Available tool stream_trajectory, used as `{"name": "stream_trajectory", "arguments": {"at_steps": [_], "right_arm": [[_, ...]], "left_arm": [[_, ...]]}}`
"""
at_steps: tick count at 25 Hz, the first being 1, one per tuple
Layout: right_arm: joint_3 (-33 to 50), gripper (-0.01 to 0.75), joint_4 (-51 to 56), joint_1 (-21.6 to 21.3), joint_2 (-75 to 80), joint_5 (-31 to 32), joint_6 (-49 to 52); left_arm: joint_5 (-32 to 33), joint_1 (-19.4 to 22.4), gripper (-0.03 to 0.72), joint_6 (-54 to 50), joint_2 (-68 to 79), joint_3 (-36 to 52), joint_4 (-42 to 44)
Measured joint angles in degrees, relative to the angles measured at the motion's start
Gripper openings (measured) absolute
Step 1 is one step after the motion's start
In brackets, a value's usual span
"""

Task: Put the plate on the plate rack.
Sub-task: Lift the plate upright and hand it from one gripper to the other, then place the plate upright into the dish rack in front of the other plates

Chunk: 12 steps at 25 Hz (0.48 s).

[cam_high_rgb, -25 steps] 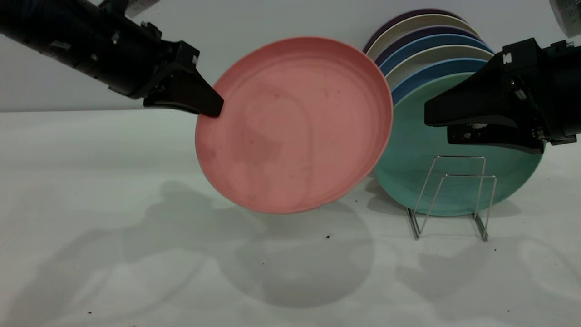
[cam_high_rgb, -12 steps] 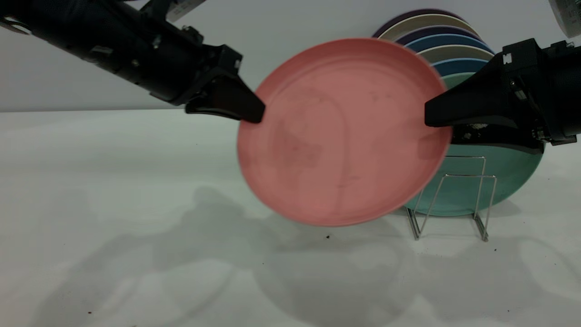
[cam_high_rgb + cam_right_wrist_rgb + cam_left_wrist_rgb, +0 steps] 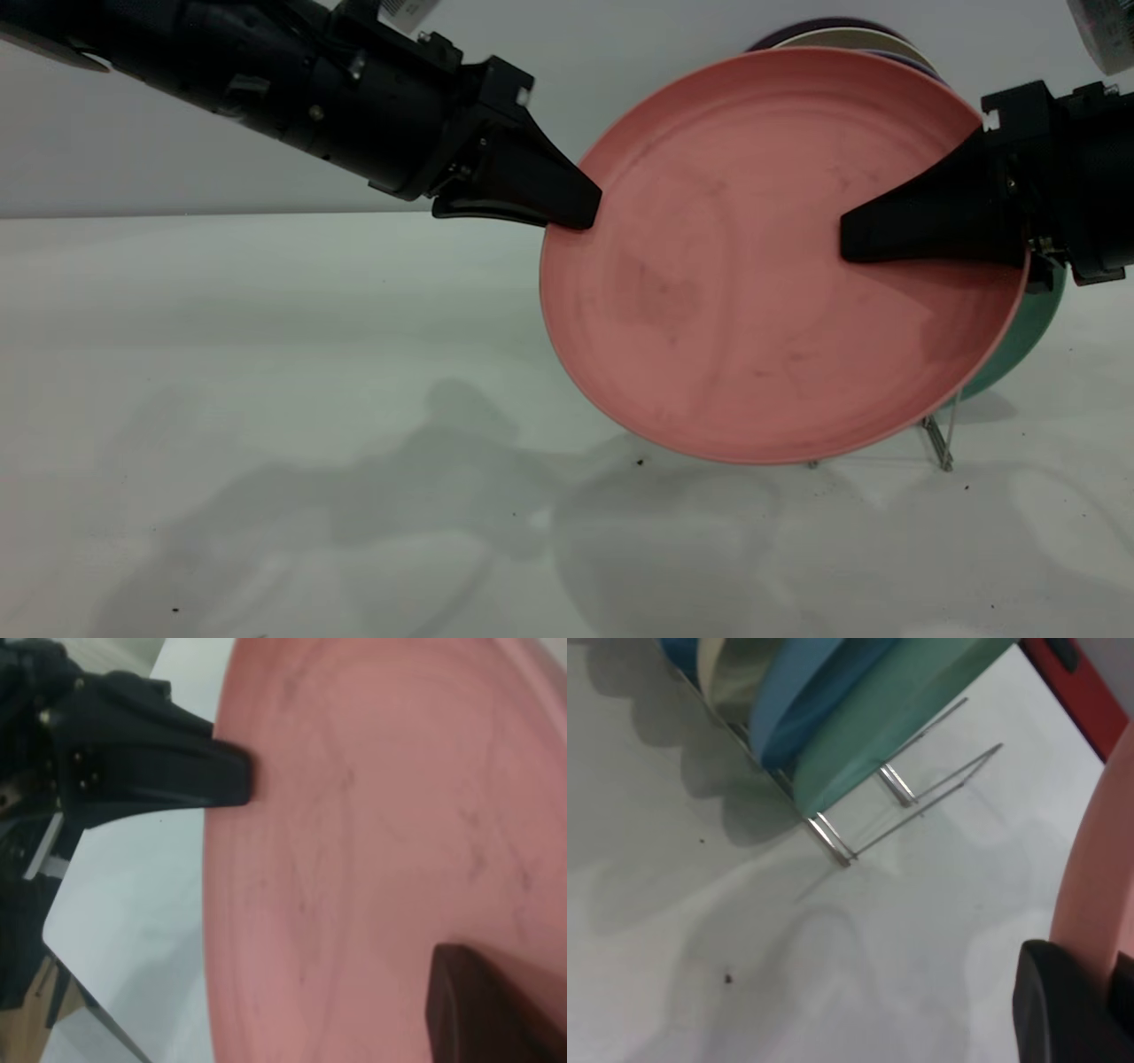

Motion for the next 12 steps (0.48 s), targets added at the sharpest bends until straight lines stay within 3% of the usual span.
{"name": "stream_trajectory", "arguments": {"at_steps": [4, 7, 12], "right_arm": [[0.0, 0.123, -3.9, -1.4, -0.1, -2.5, -0.9], [0.0, 0.123, -9.8, -4.9, -0.3, -5.8, -2.2], [-1.4, 0.123, -20.7, -8.7, -3.1, -7.3, -13.1]], "left_arm": [[2.9, 4.5, 0.103, -0.5, -0.4, 0.0, 1.0], [2.5, 10.5, 0.203, -2.0, -1.0, 0.0, 2.7], [2.2, 19.3, 0.334, -7.0, -1.2, 0.0, 6.4]]}}
